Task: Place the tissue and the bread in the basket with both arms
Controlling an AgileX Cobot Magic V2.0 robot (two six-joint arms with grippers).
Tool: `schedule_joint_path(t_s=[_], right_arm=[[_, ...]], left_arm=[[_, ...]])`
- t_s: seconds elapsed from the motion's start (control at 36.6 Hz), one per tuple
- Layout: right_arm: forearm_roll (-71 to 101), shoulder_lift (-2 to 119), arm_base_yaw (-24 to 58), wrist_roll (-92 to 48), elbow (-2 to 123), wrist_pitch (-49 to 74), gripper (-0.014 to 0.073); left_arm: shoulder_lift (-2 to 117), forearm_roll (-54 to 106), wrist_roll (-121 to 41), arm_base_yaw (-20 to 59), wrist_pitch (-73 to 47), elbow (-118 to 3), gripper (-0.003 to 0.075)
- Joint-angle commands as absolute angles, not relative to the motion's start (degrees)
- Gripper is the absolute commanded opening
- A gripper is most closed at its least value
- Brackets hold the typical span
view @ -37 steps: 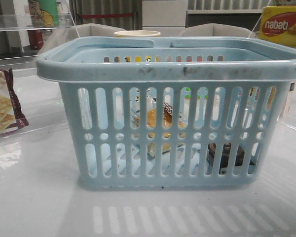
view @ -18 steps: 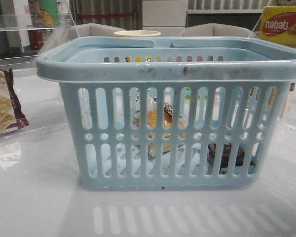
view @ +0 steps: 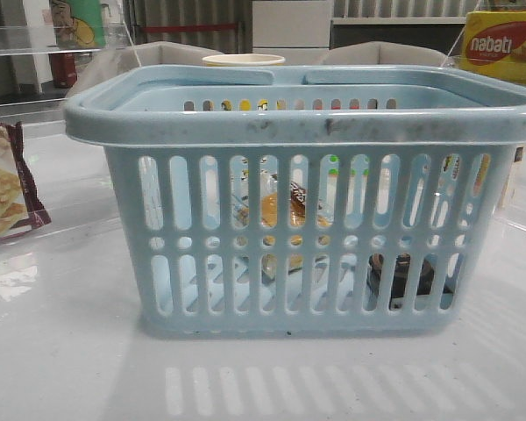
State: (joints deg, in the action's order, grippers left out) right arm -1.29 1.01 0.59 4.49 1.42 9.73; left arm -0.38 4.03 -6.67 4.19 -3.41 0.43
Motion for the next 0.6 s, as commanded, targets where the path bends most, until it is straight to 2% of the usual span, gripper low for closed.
schedule_joint_path(t_s=[0.0, 0.57], right_arm=[[-0.44, -0.79, -1.36, 4.07, -1.43, -2.24, 0.0056], [-0.38, -1.61, -1.55, 3.94, -1.71, -3.59, 0.0056]], left_arm=[[-1.32, 4.63, -6.13, 4.11, 1.16, 0.42, 0.0091], [-1.32, 4.63, -6.13, 4.11, 1.16, 0.42, 0.0091]])
